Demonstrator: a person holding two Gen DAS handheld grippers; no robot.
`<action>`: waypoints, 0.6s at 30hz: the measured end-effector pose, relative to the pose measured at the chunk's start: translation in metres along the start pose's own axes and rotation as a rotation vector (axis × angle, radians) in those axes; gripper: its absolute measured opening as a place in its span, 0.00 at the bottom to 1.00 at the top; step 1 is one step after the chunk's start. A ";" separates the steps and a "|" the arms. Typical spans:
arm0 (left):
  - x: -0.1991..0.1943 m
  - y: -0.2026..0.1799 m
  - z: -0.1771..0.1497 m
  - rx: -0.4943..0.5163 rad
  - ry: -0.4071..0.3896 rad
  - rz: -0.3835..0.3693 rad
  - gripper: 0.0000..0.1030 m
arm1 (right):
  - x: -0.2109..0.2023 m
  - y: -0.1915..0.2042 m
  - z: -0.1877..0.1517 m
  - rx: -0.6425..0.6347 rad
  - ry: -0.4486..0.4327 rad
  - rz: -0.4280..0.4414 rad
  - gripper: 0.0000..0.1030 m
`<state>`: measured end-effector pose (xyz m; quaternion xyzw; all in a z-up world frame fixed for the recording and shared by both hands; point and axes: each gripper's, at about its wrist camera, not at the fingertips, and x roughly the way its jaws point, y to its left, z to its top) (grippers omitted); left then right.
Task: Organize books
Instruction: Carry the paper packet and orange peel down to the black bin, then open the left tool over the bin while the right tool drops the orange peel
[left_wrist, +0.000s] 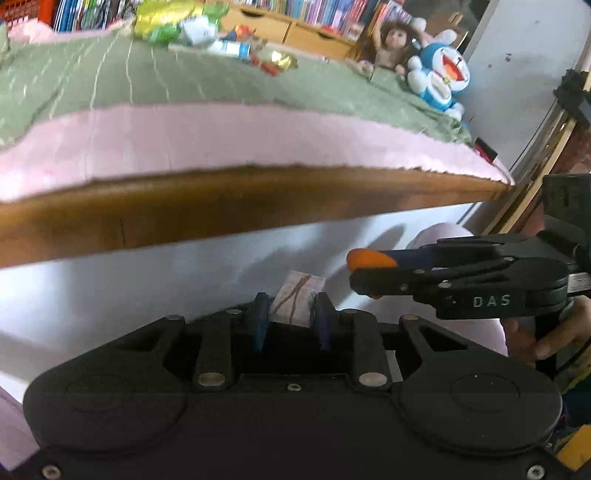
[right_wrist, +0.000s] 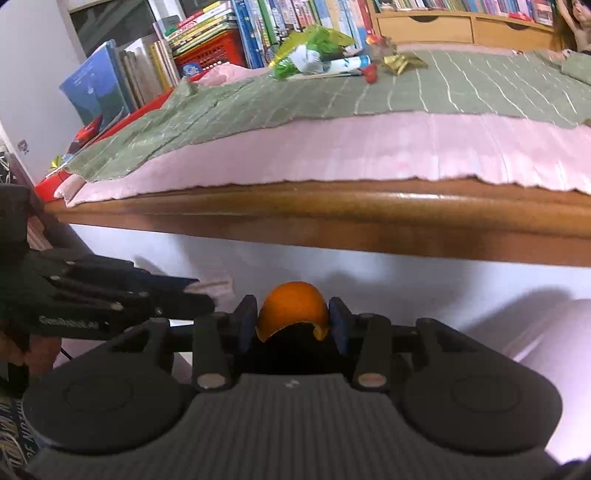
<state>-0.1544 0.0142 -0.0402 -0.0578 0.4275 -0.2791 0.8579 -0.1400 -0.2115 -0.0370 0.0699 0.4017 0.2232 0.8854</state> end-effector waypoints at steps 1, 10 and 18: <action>0.004 0.000 0.000 -0.004 0.008 -0.002 0.25 | 0.000 -0.001 -0.001 0.002 0.002 -0.003 0.45; 0.026 0.003 -0.002 -0.029 0.059 0.055 0.66 | 0.002 -0.010 -0.005 0.039 0.017 -0.019 0.46; 0.024 0.015 0.002 -0.085 0.061 0.093 0.99 | 0.003 -0.012 -0.006 0.042 0.016 -0.019 0.46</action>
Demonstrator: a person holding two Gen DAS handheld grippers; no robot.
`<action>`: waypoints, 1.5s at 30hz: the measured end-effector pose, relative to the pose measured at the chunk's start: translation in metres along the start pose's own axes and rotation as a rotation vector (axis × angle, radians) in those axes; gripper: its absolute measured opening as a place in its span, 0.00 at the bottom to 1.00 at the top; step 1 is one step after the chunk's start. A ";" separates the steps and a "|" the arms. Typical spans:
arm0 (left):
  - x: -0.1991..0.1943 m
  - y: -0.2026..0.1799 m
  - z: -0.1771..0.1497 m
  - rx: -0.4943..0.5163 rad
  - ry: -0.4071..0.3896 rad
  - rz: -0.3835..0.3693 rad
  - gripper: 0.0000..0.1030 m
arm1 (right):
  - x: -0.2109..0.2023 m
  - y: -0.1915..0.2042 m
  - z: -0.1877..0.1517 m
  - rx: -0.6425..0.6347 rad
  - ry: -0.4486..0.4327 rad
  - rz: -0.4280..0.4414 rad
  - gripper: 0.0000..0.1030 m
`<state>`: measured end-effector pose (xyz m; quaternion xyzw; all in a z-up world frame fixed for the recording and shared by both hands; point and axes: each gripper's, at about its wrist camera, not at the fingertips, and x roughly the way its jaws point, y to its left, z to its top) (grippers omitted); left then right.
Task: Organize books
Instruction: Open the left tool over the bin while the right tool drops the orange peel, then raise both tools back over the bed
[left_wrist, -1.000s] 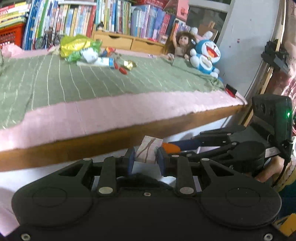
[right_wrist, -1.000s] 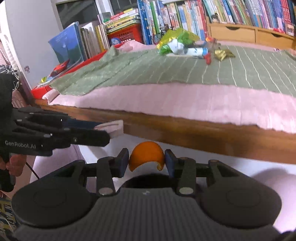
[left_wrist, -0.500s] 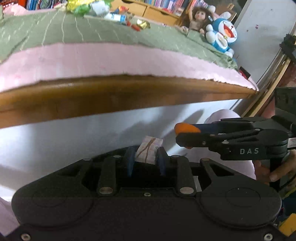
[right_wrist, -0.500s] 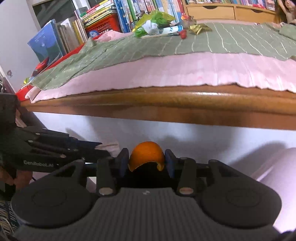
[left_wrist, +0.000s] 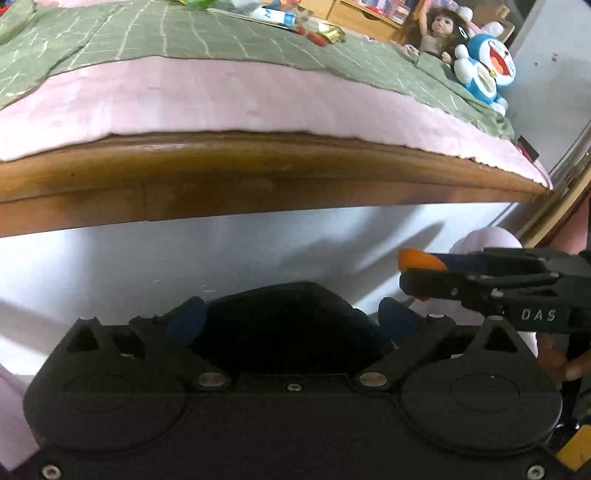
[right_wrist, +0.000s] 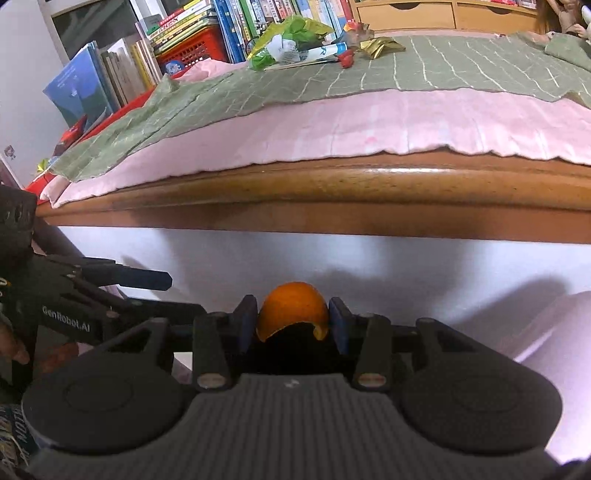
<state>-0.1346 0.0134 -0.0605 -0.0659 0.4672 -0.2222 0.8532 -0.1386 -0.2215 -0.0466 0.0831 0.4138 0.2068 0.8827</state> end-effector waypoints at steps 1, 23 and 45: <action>-0.001 0.001 0.000 -0.002 0.001 -0.003 0.99 | 0.001 0.000 0.000 0.000 0.001 0.001 0.46; -0.009 0.021 -0.009 -0.083 0.015 0.037 1.00 | 0.020 0.009 0.003 -0.024 0.077 -0.077 1.00; -0.031 0.013 -0.003 -0.074 -0.022 -0.029 1.00 | 0.001 0.018 0.008 -0.055 0.039 -0.124 1.00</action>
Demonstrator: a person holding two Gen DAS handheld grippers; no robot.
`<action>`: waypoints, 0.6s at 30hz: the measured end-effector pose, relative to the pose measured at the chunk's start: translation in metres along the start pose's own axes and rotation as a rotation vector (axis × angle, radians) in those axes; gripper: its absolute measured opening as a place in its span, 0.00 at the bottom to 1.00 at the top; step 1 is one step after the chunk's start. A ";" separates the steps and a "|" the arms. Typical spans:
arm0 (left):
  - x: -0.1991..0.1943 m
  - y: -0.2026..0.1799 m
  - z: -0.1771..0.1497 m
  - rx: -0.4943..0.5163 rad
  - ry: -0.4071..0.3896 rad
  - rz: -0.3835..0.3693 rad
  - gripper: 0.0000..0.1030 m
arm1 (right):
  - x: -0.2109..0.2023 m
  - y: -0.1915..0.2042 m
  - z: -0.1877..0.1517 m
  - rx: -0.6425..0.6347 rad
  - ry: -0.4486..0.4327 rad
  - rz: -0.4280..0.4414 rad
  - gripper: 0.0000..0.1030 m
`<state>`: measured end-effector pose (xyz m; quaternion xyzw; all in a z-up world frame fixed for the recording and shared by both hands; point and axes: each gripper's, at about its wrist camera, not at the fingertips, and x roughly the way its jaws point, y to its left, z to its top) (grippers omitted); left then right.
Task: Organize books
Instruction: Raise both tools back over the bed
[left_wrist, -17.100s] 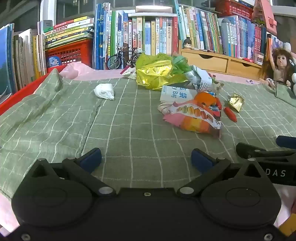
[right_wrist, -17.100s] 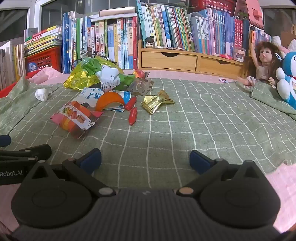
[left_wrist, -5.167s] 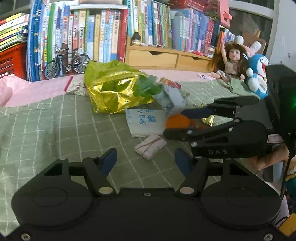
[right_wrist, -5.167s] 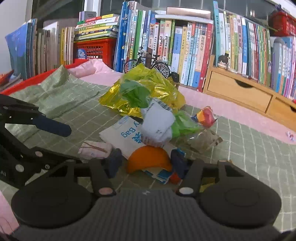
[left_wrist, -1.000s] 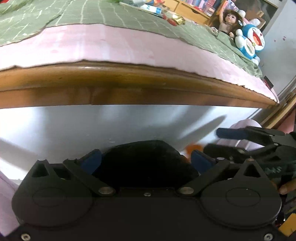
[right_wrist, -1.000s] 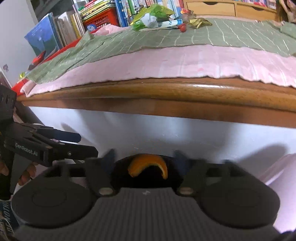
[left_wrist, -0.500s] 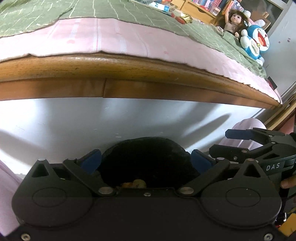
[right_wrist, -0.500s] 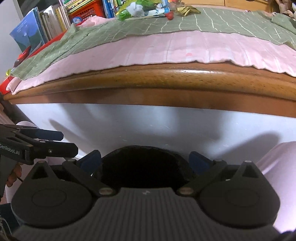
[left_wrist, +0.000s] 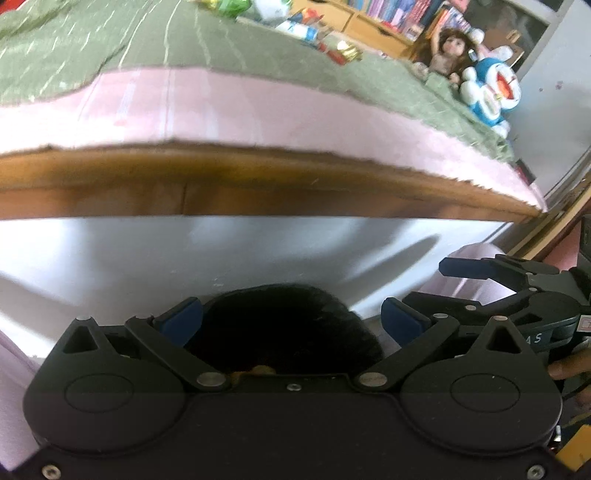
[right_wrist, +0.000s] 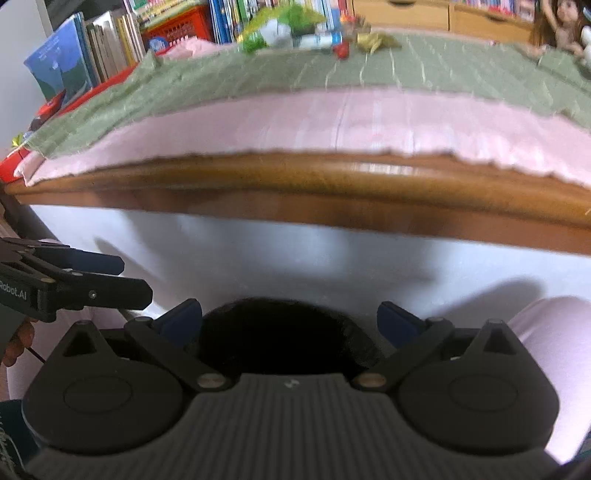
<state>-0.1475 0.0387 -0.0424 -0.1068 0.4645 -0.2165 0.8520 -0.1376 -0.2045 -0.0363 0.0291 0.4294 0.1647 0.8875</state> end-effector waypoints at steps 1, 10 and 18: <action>-0.004 -0.001 0.001 -0.003 -0.010 -0.012 1.00 | -0.006 0.002 0.002 -0.006 -0.021 0.000 1.00; -0.051 -0.020 0.024 0.064 -0.130 -0.036 1.00 | -0.053 0.002 0.027 -0.015 -0.191 -0.003 1.00; -0.073 -0.028 0.074 0.146 -0.263 0.005 1.00 | -0.047 0.000 0.060 -0.055 -0.243 -0.025 1.00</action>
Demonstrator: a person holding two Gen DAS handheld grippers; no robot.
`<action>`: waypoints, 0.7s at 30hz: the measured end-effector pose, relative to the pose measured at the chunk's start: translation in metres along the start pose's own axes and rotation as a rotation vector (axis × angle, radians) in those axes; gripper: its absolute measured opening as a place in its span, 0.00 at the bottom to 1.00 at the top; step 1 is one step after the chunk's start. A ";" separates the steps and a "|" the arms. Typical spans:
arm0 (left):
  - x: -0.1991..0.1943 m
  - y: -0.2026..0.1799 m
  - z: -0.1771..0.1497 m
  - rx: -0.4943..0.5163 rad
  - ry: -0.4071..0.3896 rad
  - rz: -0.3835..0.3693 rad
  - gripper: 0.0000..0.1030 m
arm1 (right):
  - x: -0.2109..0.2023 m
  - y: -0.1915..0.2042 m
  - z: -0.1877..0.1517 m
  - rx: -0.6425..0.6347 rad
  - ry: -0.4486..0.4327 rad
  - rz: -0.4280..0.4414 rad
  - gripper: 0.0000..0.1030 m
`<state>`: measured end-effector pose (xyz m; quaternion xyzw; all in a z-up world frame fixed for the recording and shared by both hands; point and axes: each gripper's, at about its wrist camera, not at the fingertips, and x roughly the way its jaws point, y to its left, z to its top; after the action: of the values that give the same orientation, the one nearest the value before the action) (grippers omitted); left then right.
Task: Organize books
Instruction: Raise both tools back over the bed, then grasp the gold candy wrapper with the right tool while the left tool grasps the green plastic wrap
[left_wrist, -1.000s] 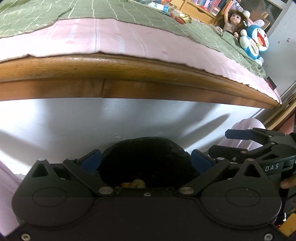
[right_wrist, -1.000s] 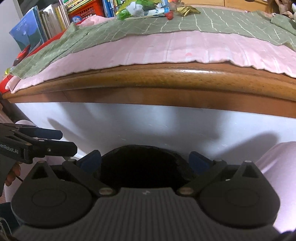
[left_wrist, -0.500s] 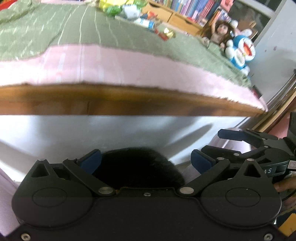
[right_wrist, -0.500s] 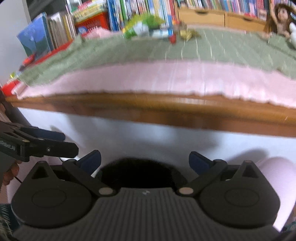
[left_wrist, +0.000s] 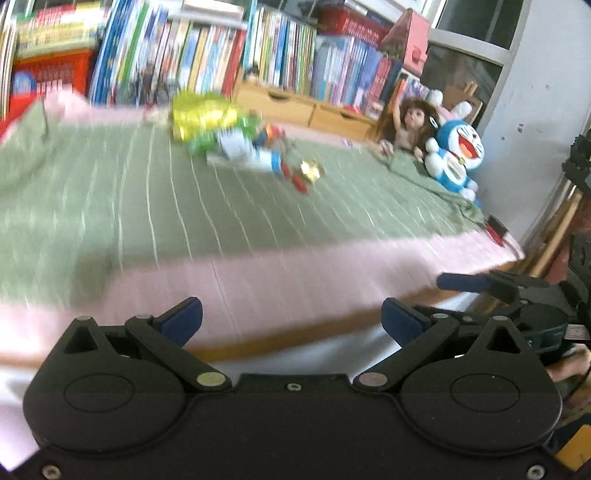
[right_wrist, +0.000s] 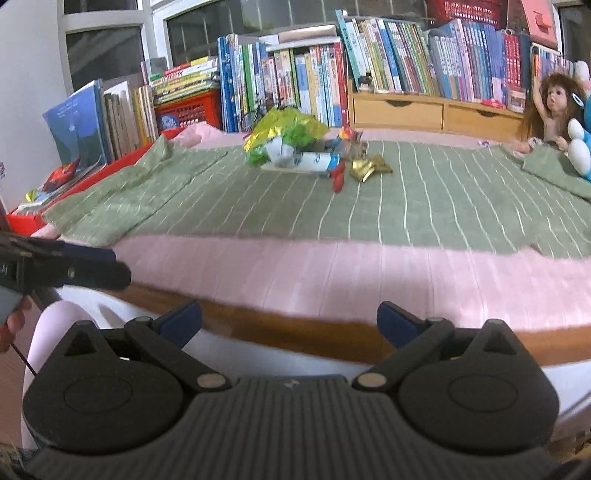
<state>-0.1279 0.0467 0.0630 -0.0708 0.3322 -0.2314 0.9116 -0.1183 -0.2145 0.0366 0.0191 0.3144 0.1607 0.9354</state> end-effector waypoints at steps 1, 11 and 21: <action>0.002 0.000 0.009 0.020 -0.017 0.009 1.00 | 0.003 -0.001 0.004 0.004 -0.010 -0.007 1.00; 0.047 0.006 0.097 0.196 -0.169 0.093 1.00 | 0.028 -0.034 0.064 0.089 -0.116 -0.049 1.00; 0.147 0.035 0.149 0.248 -0.105 0.098 1.00 | 0.076 -0.078 0.111 0.129 -0.166 -0.137 1.00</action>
<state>0.0792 0.0052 0.0838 0.0465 0.2562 -0.2220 0.9396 0.0270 -0.2572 0.0708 0.0709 0.2463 0.0739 0.9638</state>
